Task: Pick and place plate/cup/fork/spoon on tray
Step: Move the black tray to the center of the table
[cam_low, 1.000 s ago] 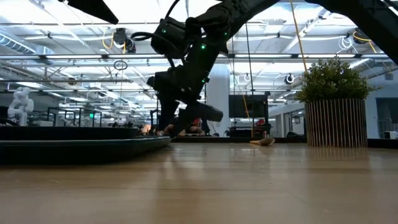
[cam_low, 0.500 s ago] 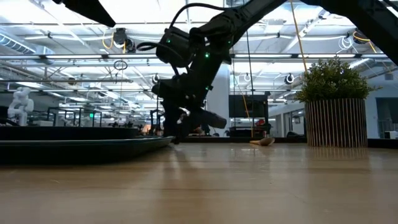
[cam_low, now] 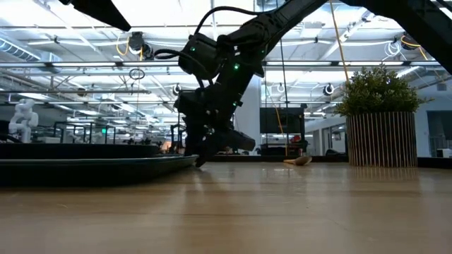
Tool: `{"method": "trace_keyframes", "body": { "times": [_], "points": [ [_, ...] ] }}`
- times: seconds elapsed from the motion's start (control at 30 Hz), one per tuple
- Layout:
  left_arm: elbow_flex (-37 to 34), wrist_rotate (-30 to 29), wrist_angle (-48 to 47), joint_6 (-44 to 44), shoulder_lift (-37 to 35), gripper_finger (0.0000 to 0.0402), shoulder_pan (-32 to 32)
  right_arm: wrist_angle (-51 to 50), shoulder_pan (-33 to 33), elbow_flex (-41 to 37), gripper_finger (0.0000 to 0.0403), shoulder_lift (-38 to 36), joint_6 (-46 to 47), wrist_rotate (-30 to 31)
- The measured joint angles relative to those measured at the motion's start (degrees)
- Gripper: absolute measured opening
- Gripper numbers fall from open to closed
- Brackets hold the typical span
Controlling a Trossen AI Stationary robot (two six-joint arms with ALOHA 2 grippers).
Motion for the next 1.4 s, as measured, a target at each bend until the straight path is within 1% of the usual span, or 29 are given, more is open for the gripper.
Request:
{"method": "trace_keyframes", "body": {
  "times": [0.17,0.5,0.73,0.9,1.03,1.23,1.33,1.4],
  "points": [
    [0.0,0.0,0.0,0.0,0.0,0.0193,0.0,-5.1,0.8,0.1,0.0148,-0.1,5.0,3.8],
    [0.0,0.0,0.0,0.0,0.0,0.0193,0.0,-11.0,2.4,0.0,0.0148,-1.1,17.8,7.7],
    [0.0,0.0,0.0,0.0,0.0,0.0193,0.0,-18.2,2.7,-0.1,0.0148,-3.5,27.6,6.5],
    [0.0,0.0,0.0,-0.2,0.0,0.0193,0.0,-23.2,2.8,-0.1,0.0148,-3.4,34.7,4.4],
    [0.0,0.0,0.1,-0.2,0.0,0.0193,0.0,-23.9,3.1,-0.1,0.0148,-3.5,38.5,2.5],
    [0.0,0.0,0.1,-0.2,0.0,0.0193,0.0,-25.3,4.6,0.0,0.0148,-3.5,43.3,2.2],
    [0.0,0.0,0.1,-0.2,0.0,0.0193,0.0,-26.5,5.6,0.0,0.0148,-3.5,45.6,0.7],
    [0.0,0.0,0.1,-0.2,0.0,0.0193,0.0,-27.1,6.5,0.0,0.0148,-3.5,47.1,0.7]
  ]
}}
